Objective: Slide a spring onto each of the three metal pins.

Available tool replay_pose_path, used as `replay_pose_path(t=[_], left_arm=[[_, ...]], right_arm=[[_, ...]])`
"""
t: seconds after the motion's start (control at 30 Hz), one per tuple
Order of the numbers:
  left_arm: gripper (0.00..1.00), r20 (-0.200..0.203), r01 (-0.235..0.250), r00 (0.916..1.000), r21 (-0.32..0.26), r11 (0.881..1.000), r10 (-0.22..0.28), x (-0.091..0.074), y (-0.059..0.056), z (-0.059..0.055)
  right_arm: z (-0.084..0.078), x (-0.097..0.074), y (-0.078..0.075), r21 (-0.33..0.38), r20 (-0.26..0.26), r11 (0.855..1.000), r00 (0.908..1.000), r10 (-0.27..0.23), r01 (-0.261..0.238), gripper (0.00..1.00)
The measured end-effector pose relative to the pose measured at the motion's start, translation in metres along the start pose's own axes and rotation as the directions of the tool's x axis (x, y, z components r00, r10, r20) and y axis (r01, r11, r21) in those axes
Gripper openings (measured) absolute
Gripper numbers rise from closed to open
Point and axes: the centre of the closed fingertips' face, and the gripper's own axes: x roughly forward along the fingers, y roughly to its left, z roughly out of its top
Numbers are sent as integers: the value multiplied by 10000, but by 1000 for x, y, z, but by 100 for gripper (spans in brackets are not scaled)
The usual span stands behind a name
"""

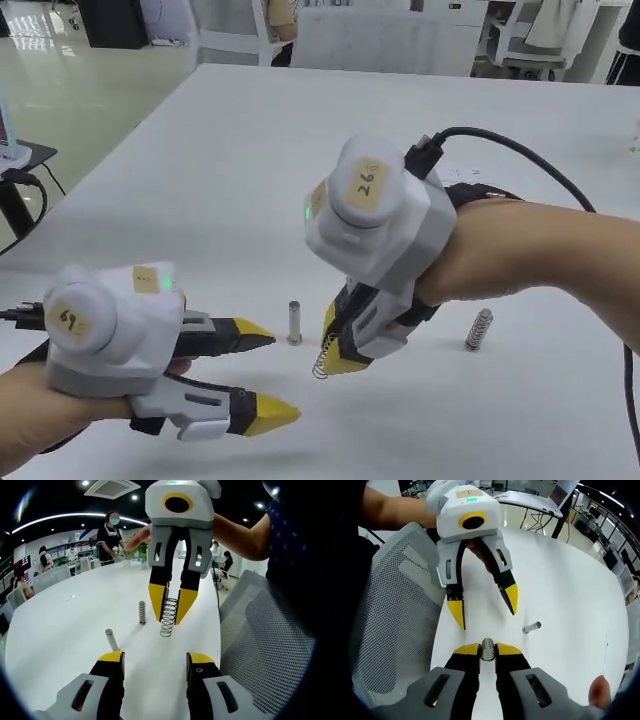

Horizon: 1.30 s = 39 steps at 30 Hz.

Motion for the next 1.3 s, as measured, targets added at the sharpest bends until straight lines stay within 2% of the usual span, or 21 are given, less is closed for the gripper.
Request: replay_pose_path(t=[0.47,0.77,1.0,1.3], left_arm=[[55,155,-570,9982,-450,9974,577,-8,4,-8],[60,235,-978,9947,-778,9922,999,-14,9,-15],[62,299,-1214,9917,-955,9880,1247,-18,10,-17],[62,349,-1280,9907,-958,9871,1319,-20,8,-17]], right_arm=[[0,-3,-4,-66,-128,10000,9999,-55,54,9],[1,-5,-12,-98,-166,9999,9998,-142,140,9],[5,-6,-23,-154,-212,9997,9995,-218,215,9],[10,-10,-43,-255,-317,9986,9984,-473,465,9]])
